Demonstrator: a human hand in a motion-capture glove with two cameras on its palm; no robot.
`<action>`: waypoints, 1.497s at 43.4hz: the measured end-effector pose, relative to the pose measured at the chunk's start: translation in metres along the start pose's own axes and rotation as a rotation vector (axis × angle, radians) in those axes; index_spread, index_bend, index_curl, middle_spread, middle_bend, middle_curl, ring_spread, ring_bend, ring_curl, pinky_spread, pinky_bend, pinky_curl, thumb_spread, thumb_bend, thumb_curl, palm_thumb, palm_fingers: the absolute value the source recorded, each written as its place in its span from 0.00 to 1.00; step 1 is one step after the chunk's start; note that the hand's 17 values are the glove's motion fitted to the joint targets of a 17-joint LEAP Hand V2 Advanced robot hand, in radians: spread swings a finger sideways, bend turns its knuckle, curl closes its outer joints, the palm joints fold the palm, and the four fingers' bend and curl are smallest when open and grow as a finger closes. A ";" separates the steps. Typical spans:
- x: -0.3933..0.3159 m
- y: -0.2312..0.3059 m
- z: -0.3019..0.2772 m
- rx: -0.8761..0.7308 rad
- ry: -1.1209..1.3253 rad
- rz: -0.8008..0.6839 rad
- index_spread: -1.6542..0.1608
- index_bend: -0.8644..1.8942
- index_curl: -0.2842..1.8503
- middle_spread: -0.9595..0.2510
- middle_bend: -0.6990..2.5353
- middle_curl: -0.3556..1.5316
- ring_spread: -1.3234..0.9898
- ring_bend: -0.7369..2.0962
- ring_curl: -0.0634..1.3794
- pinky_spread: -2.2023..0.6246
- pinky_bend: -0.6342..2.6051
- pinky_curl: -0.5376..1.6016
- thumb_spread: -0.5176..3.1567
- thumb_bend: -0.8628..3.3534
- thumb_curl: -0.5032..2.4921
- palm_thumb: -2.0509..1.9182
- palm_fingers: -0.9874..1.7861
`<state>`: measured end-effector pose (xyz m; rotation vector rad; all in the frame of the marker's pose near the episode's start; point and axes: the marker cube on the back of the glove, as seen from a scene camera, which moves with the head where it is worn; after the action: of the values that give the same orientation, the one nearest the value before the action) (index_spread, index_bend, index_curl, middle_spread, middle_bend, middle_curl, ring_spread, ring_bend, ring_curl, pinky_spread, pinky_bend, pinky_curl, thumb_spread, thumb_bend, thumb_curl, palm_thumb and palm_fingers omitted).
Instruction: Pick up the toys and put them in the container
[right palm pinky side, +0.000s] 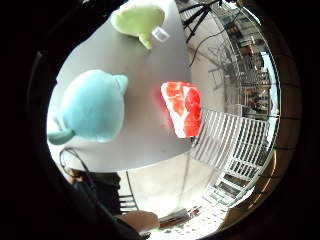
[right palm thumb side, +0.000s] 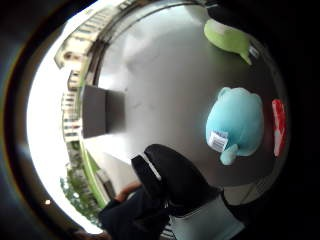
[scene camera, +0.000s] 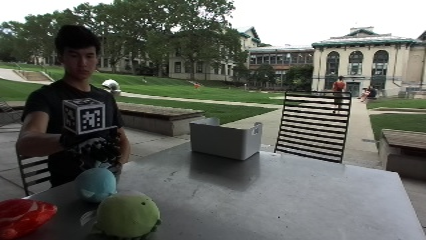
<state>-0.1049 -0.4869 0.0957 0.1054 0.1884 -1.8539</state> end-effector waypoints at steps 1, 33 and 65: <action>0.002 -0.001 0.007 -0.021 -0.002 0.008 0.76 0.38 0.29 0.70 0.28 0.37 0.43 0.34 0.20 0.76 0.38 0.41 0.43 0.19 0.22 0.50 0.37; 0.037 0.006 0.093 -0.273 0.050 0.026 0.75 0.34 0.26 0.75 0.24 0.36 0.45 0.43 0.28 0.70 0.59 0.47 0.50 0.26 0.28 0.65 0.48; 0.023 -0.003 0.080 -0.115 0.012 0.160 0.80 0.47 0.27 0.63 0.49 0.49 0.43 0.66 0.41 0.59 0.41 0.38 0.55 0.40 0.40 0.80 0.86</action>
<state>-0.1125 -0.5223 0.1704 0.0497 0.2865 -1.6796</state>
